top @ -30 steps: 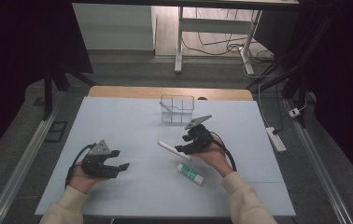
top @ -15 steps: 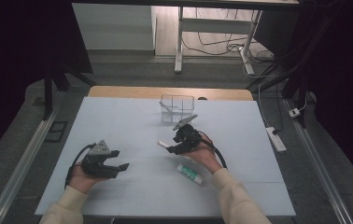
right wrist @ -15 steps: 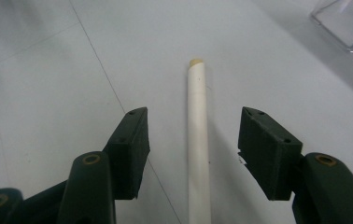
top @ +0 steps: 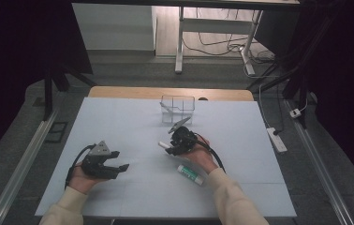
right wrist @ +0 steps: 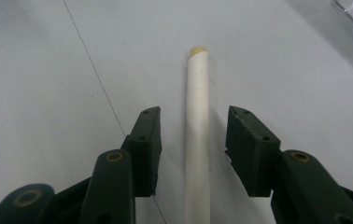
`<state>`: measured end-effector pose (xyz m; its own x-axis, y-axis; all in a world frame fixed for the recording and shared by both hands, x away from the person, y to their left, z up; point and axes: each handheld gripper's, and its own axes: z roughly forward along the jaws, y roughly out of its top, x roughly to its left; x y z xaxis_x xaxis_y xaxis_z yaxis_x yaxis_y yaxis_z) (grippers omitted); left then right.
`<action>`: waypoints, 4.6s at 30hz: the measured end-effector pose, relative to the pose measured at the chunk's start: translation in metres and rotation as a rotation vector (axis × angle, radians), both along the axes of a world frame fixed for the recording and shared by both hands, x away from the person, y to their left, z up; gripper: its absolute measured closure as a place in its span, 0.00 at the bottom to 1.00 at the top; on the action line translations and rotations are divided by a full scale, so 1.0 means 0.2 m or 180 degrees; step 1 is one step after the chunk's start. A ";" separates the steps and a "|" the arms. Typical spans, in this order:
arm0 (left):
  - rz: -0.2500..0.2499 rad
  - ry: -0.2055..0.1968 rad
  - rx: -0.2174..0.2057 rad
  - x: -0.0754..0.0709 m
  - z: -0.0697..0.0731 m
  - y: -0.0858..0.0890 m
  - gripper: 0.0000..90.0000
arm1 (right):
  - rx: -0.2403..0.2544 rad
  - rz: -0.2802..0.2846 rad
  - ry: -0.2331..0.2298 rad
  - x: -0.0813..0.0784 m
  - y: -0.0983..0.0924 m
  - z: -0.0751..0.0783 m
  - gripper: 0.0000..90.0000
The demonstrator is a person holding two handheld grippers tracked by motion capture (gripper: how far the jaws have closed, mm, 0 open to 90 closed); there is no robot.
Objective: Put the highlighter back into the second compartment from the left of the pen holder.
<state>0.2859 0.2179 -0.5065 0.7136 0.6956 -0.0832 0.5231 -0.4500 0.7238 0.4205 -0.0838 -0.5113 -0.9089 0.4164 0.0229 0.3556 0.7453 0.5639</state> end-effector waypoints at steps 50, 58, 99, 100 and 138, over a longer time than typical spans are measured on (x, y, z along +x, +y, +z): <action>0.0036 0.0007 -0.0006 0.00 0.00 0.01 0.35 | 0.0397 -0.0229 -0.0303 -0.01 -0.12 0.17 0.86; 0.0041 0.0011 -0.0023 0.00 0.00 0.02 0.35 | 0.0761 -0.0342 -0.0472 -0.02 -0.19 0.27 0.86; 0.0089 -0.0031 -0.0127 0.00 0.02 0.06 0.36 | 0.1808 -0.0808 -0.0814 0.26 -0.23 0.57 0.86; 0.0088 -0.0035 -0.0125 0.00 0.02 0.06 0.36 | 0.1813 -0.0821 -0.0819 0.27 -0.23 0.56 0.86; 0.0079 -0.0039 -0.0164 0.00 0.02 0.06 0.35 | 0.1858 -0.1091 -0.0932 0.48 -0.19 0.52 0.86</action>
